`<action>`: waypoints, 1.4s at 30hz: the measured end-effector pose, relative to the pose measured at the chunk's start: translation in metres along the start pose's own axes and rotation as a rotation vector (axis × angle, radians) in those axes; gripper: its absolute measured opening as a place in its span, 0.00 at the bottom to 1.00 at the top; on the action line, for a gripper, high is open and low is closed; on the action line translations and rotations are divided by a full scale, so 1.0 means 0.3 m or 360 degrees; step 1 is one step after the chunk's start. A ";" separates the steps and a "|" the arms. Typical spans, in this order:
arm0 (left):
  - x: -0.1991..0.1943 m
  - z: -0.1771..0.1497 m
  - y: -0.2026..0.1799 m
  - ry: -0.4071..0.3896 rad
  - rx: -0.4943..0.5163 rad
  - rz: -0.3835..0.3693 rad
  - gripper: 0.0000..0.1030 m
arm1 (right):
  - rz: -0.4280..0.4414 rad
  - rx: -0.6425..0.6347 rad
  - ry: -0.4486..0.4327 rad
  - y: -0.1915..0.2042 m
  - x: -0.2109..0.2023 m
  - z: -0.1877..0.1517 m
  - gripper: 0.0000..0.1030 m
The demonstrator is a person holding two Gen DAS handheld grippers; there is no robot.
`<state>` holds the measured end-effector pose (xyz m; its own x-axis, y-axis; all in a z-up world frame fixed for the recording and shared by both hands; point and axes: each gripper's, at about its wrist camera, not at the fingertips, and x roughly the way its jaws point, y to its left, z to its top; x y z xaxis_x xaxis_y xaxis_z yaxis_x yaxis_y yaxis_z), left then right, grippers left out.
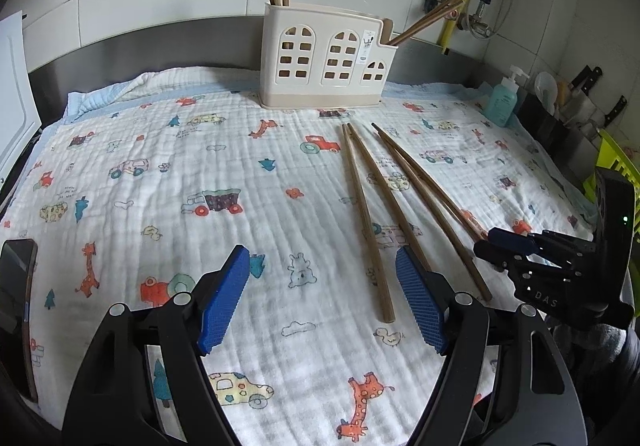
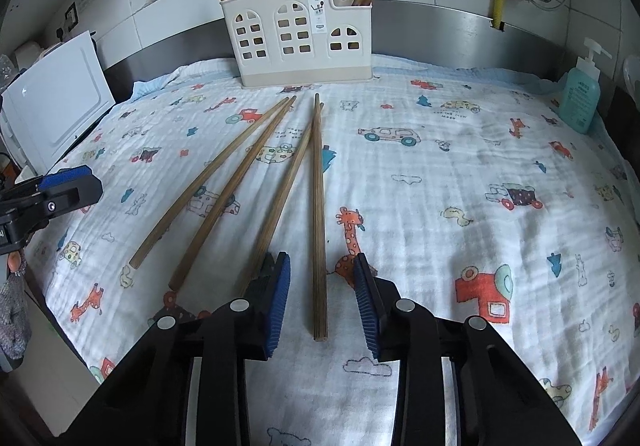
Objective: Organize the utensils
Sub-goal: 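Close the right gripper on a chopstick while the left gripper grasps another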
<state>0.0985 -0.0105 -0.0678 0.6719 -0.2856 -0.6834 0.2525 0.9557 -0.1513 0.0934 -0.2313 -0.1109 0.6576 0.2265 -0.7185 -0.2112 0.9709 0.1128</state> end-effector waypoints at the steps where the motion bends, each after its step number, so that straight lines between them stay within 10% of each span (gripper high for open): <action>1: 0.004 -0.004 -0.004 0.0006 0.0005 -0.0002 0.73 | -0.0006 -0.0006 -0.0001 0.002 0.000 0.000 0.27; 15: 0.065 -0.032 -0.077 0.0057 0.0084 -0.0068 0.69 | -0.0049 -0.0053 -0.0017 0.012 -0.003 -0.012 0.07; 26: 0.129 -0.020 -0.114 0.0110 0.0099 -0.0121 0.30 | -0.0044 -0.0046 -0.0020 0.014 -0.002 -0.015 0.07; 42: 0.199 -0.018 -0.130 0.0169 0.0102 -0.0044 0.08 | -0.0040 -0.0054 -0.0025 0.016 -0.001 -0.012 0.06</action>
<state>0.1250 -0.0644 -0.1064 0.5873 -0.2992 -0.7520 0.3161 0.9402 -0.1272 0.0896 -0.2269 -0.1126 0.6744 0.2035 -0.7098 -0.2187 0.9732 0.0712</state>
